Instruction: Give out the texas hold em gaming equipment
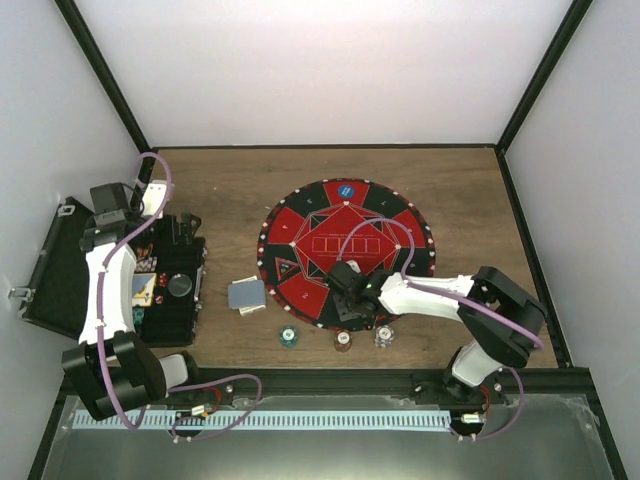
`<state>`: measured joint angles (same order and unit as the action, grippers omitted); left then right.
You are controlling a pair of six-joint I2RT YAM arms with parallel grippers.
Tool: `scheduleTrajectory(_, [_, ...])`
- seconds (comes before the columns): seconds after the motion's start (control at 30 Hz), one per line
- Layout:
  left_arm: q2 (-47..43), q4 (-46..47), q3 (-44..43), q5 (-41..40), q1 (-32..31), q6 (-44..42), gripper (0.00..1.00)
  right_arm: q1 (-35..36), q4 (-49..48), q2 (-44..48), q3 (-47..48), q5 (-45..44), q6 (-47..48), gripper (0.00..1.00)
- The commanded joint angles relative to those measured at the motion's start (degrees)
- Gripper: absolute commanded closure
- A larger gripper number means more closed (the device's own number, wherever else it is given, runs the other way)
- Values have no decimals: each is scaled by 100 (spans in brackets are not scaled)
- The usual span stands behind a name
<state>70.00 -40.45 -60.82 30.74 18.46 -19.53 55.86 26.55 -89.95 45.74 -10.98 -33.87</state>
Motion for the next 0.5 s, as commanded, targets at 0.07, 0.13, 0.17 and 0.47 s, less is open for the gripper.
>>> scheduleTrajectory(0.07, [-194, -235, -57, 81, 35, -277, 0, -29, 440, -31, -53, -348, -415, 56])
scheduleTrajectory(0.13, [-192, -238, -68, 94, 35, -287, 0, -142, 528, 17, -162, -404, -465, 56])
scheduleTrajectory(0.17, [-184, -230, -66, 95, 35, -279, 0, -214, 553, 70, -222, -427, -479, 56])
scheduleTrajectory(0.47, [-103, -233, -78, 169, 35, -279, 0, -969, 844, 558, -66, -647, -498, 56])
